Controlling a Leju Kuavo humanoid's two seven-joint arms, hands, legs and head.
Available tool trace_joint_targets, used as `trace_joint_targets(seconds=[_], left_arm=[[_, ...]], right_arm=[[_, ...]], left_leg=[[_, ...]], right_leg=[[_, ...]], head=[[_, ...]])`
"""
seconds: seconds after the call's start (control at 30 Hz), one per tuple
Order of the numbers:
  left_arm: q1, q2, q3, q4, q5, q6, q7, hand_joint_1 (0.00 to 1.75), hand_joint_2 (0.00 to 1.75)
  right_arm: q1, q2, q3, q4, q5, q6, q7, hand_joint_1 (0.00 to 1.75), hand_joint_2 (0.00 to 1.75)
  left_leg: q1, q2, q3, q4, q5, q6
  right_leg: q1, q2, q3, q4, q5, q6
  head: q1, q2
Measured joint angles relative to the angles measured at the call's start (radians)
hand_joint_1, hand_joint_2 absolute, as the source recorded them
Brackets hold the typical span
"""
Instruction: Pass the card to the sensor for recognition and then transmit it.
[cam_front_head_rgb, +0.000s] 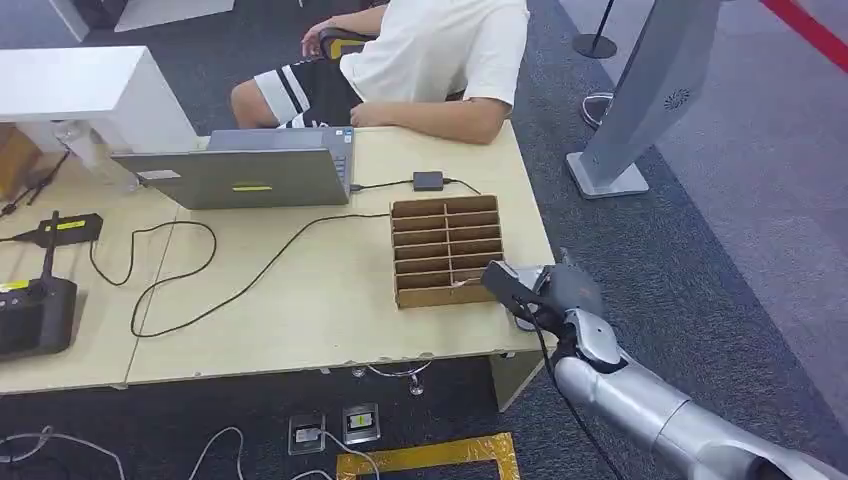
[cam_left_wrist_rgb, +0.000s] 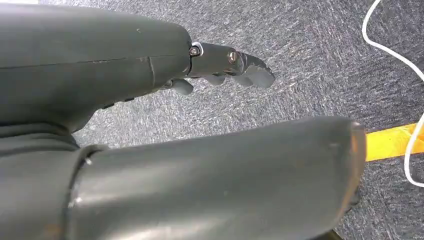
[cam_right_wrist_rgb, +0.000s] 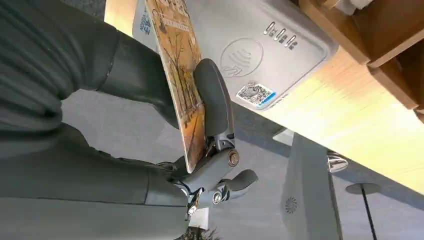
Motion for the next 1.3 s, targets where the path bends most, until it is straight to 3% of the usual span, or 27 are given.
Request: trace_joint_targets(seconds=[0.77,1.07,1.3], left_arm=[[-0.001,-0.001,-0.012,0.0,0.0,0.0,0.001,0.0,0.0],[-0.007,-0.002,-0.033,0.0,0.0,0.0,0.001,0.0,0.0],[-0.013,-0.002,-0.066,0.0,0.0,0.0,0.001,0.0,0.0]], right_arm=[[-0.053,0.015,0.007,0.03,0.034,-0.01,0.008,1.75,1.75],[-0.179,-0.003,0.005,-0.063,0.104,-0.003,0.012,1.75,1.75],[-0.301,-0.001,0.002,-0.142,0.217,0.093,0.012,1.75,1.75]], left_leg=[[0.0,0.0,0.002,0.0,0.0,0.0],[0.0,0.0,0.001,0.0,0.001,0.0],[0.0,0.0,0.001,0.0,0.001,0.0]], right_leg=[[0.0,0.0,0.002,0.0,0.0,0.0],[0.0,0.0,0.002,0.001,0.0,0.0],[0.0,0.0,0.002,0.001,0.0,0.0]], head=[[0.0,0.0],[0.0,0.0],[0.0,0.0]])
